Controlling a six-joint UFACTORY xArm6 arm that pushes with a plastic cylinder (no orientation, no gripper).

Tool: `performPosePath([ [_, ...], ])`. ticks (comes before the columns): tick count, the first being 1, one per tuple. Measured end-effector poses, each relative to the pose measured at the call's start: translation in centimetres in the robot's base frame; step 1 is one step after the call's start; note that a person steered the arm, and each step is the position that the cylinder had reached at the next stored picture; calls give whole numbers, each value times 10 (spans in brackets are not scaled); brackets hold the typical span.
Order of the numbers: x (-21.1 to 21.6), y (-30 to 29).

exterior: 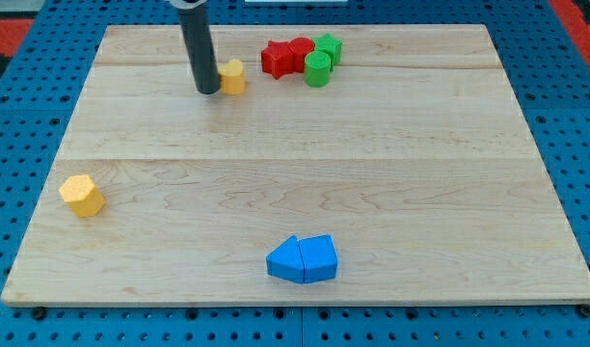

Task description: Push the yellow heart into the bottom side of the red blocks

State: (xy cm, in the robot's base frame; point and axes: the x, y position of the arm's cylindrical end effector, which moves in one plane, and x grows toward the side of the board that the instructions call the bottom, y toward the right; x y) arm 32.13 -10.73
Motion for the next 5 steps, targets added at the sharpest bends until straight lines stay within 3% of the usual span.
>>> performPosePath([
  [1,-3,-13],
  [3,-56,-20],
  [5,-10,3],
])
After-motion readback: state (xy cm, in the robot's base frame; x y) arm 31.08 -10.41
